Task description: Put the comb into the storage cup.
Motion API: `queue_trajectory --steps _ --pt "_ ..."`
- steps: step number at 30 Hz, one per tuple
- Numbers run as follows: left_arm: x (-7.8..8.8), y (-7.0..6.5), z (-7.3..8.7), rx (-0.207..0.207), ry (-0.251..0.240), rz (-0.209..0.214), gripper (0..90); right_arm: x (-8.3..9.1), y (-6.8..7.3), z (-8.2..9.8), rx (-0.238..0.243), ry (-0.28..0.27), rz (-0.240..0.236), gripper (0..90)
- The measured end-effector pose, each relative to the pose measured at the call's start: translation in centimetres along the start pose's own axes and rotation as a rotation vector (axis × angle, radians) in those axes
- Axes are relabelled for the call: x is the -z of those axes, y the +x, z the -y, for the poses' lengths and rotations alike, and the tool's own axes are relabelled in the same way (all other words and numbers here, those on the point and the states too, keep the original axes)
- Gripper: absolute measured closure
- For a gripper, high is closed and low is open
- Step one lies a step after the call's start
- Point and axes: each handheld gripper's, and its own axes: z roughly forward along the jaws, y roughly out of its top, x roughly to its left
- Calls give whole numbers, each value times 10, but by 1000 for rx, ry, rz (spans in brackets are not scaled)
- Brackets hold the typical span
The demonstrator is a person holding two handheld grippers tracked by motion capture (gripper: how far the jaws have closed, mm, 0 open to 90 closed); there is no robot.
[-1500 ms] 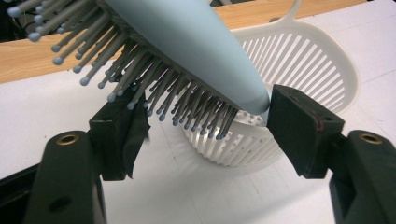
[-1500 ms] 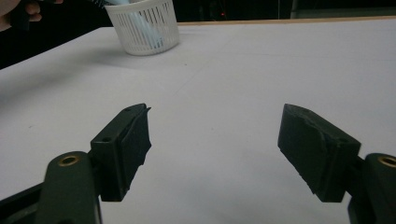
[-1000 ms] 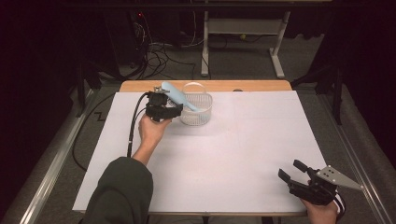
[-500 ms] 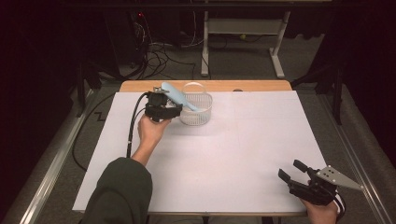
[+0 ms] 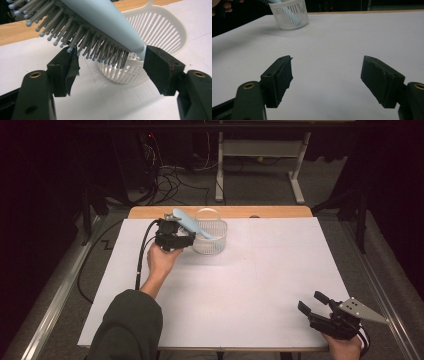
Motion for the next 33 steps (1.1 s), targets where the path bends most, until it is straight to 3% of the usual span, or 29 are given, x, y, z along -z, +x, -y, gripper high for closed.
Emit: queue_trajectory --steps 33 --pt "31 0 17 -26 -63 15 305 1 0 0 -5 -2 2 260"
